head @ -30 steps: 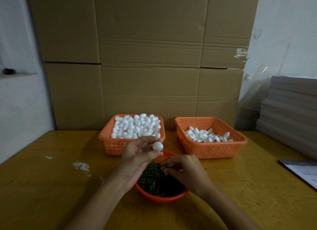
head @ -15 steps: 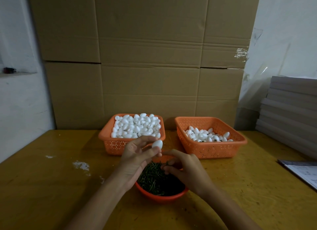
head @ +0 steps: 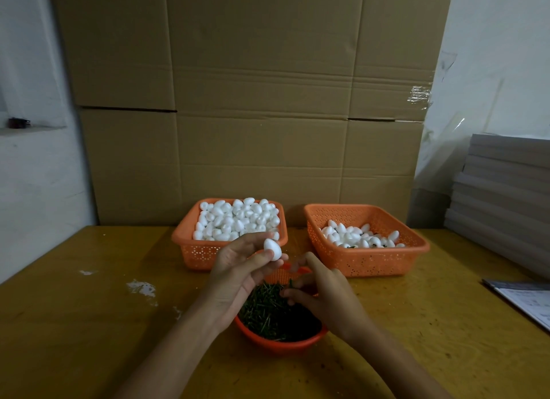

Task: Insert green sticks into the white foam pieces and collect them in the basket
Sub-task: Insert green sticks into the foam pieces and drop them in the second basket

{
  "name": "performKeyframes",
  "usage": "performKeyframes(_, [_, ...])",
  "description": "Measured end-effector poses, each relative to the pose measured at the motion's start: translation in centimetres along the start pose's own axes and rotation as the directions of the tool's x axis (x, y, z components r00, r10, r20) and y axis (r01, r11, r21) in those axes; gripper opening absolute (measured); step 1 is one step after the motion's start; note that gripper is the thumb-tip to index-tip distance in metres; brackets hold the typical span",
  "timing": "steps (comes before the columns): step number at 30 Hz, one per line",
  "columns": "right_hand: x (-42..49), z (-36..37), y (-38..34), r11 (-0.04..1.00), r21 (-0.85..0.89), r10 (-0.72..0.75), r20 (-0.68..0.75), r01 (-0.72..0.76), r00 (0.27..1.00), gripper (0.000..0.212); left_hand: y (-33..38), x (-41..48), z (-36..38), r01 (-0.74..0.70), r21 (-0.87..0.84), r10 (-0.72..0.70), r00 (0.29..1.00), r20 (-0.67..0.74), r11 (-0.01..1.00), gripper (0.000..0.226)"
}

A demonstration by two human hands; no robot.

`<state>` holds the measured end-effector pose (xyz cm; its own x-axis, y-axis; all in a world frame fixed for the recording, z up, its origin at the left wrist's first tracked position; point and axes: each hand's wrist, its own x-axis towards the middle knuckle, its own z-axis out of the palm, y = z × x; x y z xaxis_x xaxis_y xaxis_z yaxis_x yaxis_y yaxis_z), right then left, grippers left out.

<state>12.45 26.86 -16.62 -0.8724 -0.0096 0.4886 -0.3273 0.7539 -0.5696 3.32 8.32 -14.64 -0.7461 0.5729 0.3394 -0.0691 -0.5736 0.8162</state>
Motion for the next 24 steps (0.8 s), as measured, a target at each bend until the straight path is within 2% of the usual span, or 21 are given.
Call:
performKeyframes(11, [-0.03, -0.09, -0.05, 1.000, 0.016, 0.000, -0.011, 0.000, 1.000, 0.034, 0.14, 0.07, 0.08, -0.024, -0.061, 0.021, 0.999, -0.045, 0.998, 0.057])
performKeyframes(24, [0.09, 0.00, 0.29, 1.000, 0.010, -0.029, -0.023, 0.029, 0.999, 0.026, 0.36, 0.00, 0.11, -0.034, -0.102, 0.029, 0.998, -0.050, 0.994, 0.036])
